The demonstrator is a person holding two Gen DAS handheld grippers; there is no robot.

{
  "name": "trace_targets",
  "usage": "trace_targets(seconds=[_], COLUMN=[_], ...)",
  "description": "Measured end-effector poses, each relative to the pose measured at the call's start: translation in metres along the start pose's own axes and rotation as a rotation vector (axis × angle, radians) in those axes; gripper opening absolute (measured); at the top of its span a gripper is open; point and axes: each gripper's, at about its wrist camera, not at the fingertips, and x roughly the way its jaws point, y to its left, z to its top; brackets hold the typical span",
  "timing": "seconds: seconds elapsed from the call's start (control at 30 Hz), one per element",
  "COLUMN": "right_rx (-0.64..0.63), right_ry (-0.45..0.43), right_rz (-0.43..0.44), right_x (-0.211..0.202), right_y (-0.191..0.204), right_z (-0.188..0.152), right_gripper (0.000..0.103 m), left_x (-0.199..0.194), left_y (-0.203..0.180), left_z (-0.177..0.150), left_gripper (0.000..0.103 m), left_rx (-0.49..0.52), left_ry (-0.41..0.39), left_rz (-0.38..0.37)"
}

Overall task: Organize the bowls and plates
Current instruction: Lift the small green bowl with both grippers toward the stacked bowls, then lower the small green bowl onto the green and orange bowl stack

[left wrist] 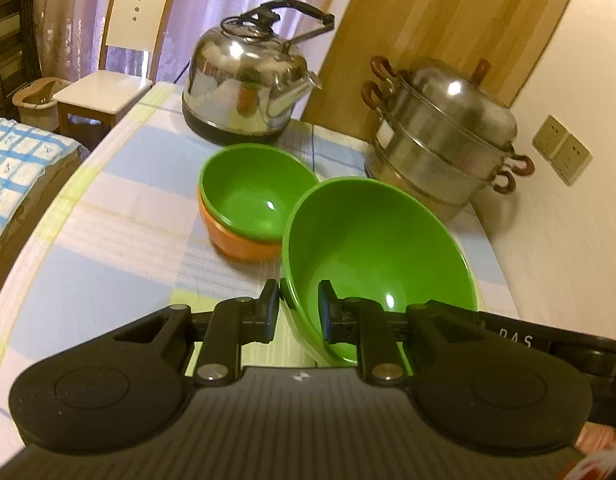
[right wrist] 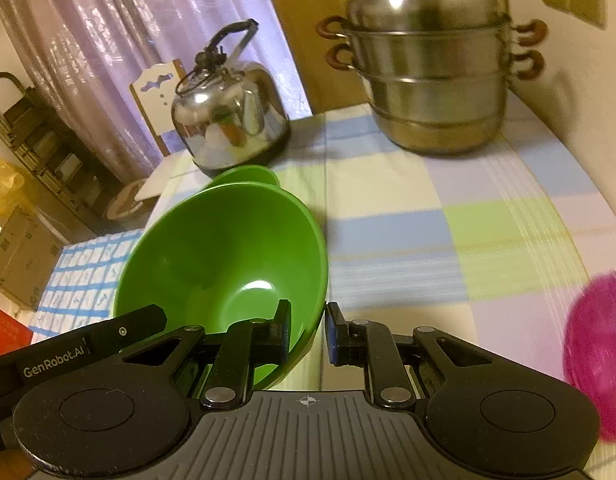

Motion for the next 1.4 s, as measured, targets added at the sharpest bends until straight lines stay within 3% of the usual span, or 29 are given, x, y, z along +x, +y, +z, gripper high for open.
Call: trace_targets(seconds=[0.33,0.53,0.9,1.3,1.33,1.4], right_rx=[-0.049,-0.057,-0.085,-0.113,-0.116,-0.111], right_ry=[-0.001,0.036,0.077,0.077,0.081,0.093], right_rz=[0.020,0.027,0.019,0.007,0.012,0.036], right_x=[0.064,0.110,0.164,0.174,0.174,0.175], right_y=[0.023,0.034,0.034,0.033,0.033,0.032], right_z=[0.071,0.092,0.088,0.079,0.079,0.078], right_gripper=[0.018,0.018,0.018,0.018,0.020,0.035], left_x=[0.051,0.084,0.128,0.140,0.139,0.137], left_y=[0.022,0.041,0.062,0.063,0.064,0.065], left_z=[0.073,0.097,0.091,0.086,0.086,0.087], left_gripper=[0.018,0.018,0.018,0.019,0.020,0.023], left_rx=[-0.024,-0.017,-0.001,0.015,0.013,0.007], left_ry=[-0.015,0.002,0.050,0.045,0.040,0.035], left_rz=[0.028,0.069,0.112,0.117,0.126,0.123])
